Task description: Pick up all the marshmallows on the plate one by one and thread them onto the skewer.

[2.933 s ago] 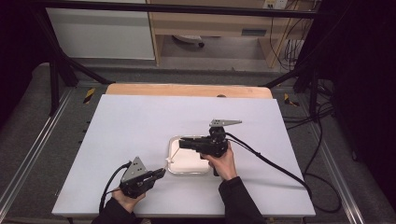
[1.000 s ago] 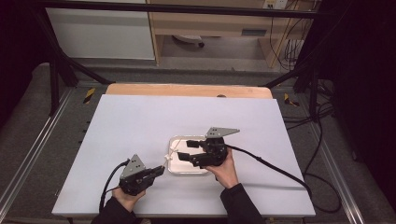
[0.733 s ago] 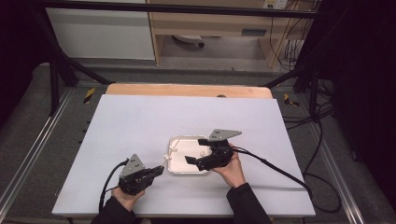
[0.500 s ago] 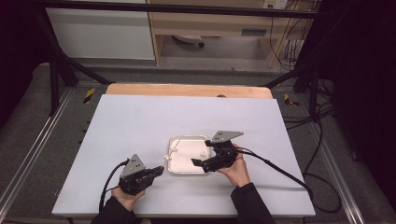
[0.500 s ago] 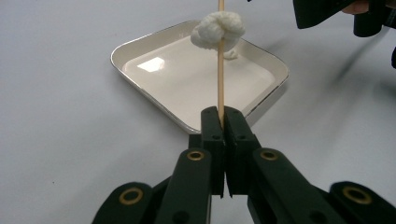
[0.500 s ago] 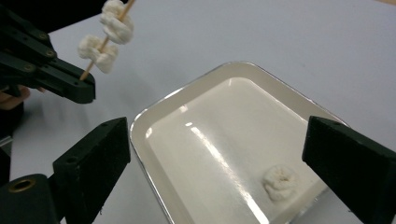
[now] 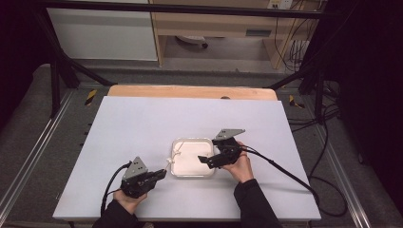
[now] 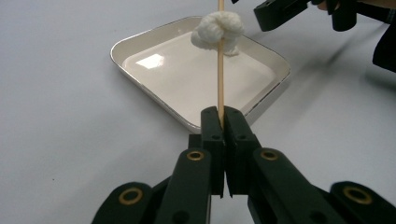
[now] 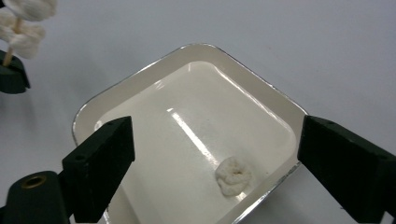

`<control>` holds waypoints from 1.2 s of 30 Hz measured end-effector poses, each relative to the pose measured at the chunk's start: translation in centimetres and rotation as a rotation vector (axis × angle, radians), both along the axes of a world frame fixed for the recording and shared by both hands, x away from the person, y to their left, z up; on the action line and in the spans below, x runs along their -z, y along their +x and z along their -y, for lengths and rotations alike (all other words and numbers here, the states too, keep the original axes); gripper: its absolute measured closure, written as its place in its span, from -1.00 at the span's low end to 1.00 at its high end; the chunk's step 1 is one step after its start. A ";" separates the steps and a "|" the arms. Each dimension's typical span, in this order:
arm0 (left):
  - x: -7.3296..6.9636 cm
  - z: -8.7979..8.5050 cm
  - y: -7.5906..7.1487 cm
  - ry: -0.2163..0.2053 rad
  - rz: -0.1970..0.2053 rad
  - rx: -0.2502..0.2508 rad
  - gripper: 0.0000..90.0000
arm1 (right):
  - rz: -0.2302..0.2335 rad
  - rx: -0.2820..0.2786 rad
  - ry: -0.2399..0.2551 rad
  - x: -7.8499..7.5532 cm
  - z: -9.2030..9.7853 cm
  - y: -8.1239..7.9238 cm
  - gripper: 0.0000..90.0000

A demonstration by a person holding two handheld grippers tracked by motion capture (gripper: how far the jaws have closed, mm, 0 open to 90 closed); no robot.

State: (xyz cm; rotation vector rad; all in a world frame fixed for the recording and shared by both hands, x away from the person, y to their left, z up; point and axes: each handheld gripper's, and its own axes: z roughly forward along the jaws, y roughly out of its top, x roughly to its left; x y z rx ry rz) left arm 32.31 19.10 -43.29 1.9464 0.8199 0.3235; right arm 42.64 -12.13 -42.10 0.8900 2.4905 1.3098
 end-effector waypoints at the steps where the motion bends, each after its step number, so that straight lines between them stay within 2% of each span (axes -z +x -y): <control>1: 0.0 0.0 0.0 0.001 0.000 0.000 0.95 | 0.005 -0.001 -0.010 0.2 0.0 0.2 -0.68; 5: 0.0 0.0 0.0 0.001 -0.001 0.002 0.95 | -0.007 -0.011 -0.035 0.9 -0.3 0.7 -0.49; 11: 0.0 0.0 0.0 0.004 -0.003 0.006 0.95 | -0.021 -0.033 -0.101 1.7 -0.7 1.2 -0.20; 17: 0.0 0.1 0.0 0.003 -0.006 0.007 0.95 | -0.008 -0.065 -0.167 2.1 -0.8 1.1 0.04; 29: 0.0 0.1 0.0 0.007 -0.004 0.007 0.95 | -0.026 -0.062 -0.185 2.4 -0.9 1.2 0.36; 36: 0.0 0.1 0.0 0.007 -0.003 0.008 0.95 | -0.023 -0.062 -0.191 2.5 -0.9 1.2 0.46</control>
